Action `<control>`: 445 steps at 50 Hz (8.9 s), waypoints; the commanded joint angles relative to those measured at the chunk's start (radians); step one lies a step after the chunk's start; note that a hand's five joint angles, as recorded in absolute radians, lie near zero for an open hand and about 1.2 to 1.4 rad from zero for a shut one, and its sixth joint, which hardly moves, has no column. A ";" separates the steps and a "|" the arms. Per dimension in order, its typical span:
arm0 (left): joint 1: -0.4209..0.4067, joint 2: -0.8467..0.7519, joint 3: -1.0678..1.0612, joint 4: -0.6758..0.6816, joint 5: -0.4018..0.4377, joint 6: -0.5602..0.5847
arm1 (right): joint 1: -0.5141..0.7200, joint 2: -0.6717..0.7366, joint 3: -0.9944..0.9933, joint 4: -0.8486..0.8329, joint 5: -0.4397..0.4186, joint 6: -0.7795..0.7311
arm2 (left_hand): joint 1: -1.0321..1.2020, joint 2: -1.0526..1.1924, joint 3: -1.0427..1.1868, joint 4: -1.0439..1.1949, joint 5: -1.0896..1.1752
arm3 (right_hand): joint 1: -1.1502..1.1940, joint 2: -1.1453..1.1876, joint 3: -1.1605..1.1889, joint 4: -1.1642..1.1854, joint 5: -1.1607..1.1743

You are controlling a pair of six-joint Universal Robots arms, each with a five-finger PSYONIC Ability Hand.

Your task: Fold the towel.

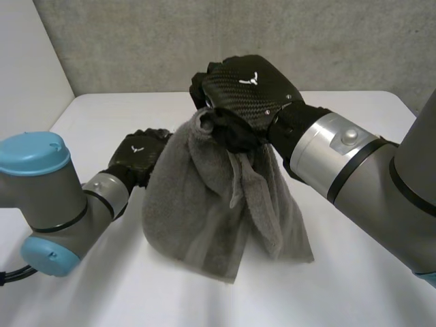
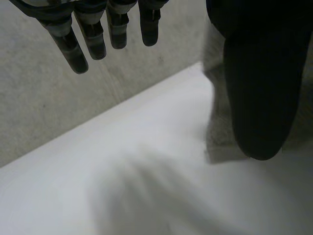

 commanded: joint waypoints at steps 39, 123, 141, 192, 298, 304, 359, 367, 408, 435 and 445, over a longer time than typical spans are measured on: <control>0.013 -0.020 0.048 0.105 -0.036 -0.177 | -0.180 0.020 0.031 0.007 -0.131 0.030 | 1.220 1.231 1.230 1.229 1.196 | 0.535 0.244 0.229 0.203 0.289; 0.032 0.105 -0.099 0.062 -0.165 0.091 | -0.055 0.218 0.519 -0.233 0.050 -0.021 | 1.220 1.231 1.230 1.229 1.196 | -0.107 -0.398 -0.413 -0.439 -0.353; 0.027 0.103 -0.102 0.062 -0.164 0.091 | -0.047 0.298 0.503 -0.278 0.050 -0.076 | 1.220 1.231 1.230 1.229 1.196 | -0.101 -0.392 -0.407 -0.433 -0.347; 0.029 0.163 -0.104 0.019 -0.167 0.097 | -0.180 0.048 0.283 -0.131 0.122 -0.088 | 1.220 1.231 1.230 1.229 1.196 | 0.535 0.244 0.229 0.203 0.289; -0.123 0.499 0.074 -0.033 -0.363 0.442 | -0.223 0.301 -0.012 0.043 0.030 0.031 | 1.220 1.231 1.230 1.229 1.196 | -0.553 -0.844 -0.859 -0.885 -0.799; -0.175 0.570 0.098 -0.030 -0.395 0.439 | -0.203 0.298 -0.023 0.041 0.014 0.031 | 1.220 1.231 1.230 1.229 1.196 | -0.565 -0.856 -0.871 -0.897 -0.811; -0.148 0.531 0.017 -0.035 -0.397 0.444 | -0.062 0.532 -0.218 0.158 -0.205 0.344 | 1.220 1.231 1.230 1.229 1.196 | -0.130 -0.421 -0.436 -0.462 -0.376; -0.140 0.533 0.000 -0.035 -0.395 0.445 | -0.076 0.477 -0.189 0.150 0.095 0.323 | 1.220 1.231 1.230 1.229 1.196 | 0.113 -0.178 -0.192 -0.219 -0.133; -0.143 0.531 -0.021 -0.023 -0.395 0.442 | 0.059 0.742 -0.365 0.067 -0.200 0.485 | 1.220 1.231 1.230 1.229 1.196 | 0.011 -0.280 -0.295 -0.321 -0.235; -0.065 0.418 0.095 -0.021 -0.542 0.323 | -0.228 -0.047 -0.009 -0.068 0.008 0.248 | 1.220 1.231 1.230 1.229 1.196 | 0.535 0.244 0.229 0.203 0.289; -0.094 0.404 0.088 -0.072 -0.564 0.033 | -0.139 -0.160 0.074 -0.043 0.183 -0.114 | 1.220 1.231 1.230 1.229 1.196 | 0.535 0.244 0.229 0.203 0.289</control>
